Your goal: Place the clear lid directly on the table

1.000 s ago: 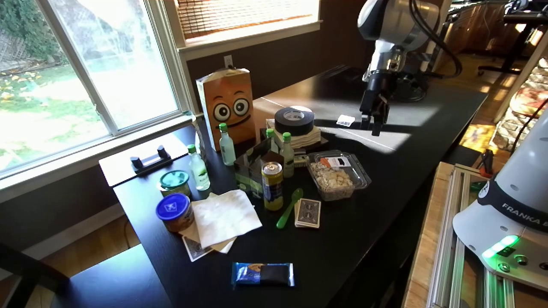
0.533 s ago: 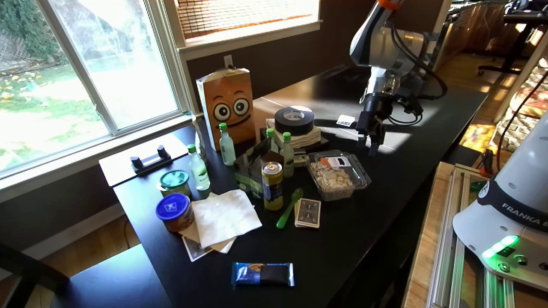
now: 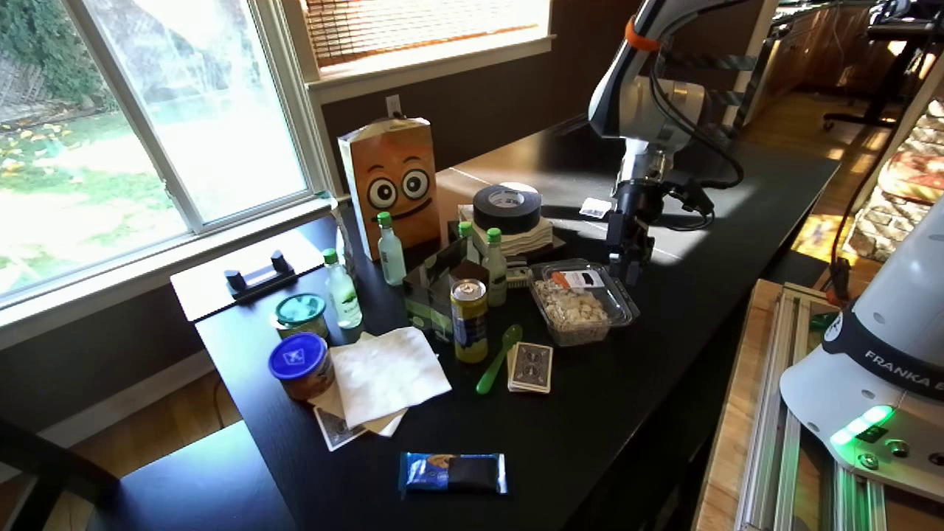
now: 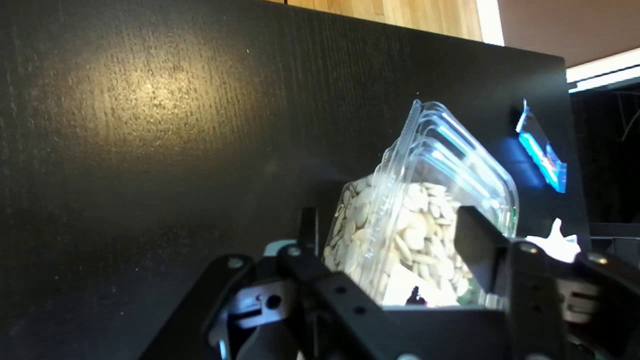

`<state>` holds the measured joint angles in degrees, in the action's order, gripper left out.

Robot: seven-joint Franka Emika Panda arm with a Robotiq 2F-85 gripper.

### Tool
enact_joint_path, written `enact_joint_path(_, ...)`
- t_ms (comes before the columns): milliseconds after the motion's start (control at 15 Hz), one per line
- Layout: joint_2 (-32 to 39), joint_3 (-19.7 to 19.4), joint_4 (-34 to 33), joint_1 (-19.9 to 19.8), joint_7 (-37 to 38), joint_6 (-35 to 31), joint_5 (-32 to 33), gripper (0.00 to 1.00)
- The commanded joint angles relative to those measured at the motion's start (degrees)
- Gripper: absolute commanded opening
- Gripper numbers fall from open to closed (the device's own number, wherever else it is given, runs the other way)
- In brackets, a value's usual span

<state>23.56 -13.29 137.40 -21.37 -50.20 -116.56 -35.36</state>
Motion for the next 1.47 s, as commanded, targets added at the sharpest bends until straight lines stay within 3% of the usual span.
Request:
enact_joint_path(0,2.99,1.94,-2.92,-1.92,-0.44,0.61,-1.06,0.42)
enact_joint_path(400,4.94,2.68,-5.48,-3.27,-0.3,1.3,-0.69,0.0)
enact_joint_path(867,3.64,2.51,-6.4,-4.4,-0.42,3.6,-0.23,0.0)
enact_joint_path(1267,2.23,0.01,-13.21,-8.11,5.88,22.35,-2.18,0.0)
enact_joint_path(1400,3.18,-1.03,-15.37,-9.01,9.5,25.67,-4.63,0.0)
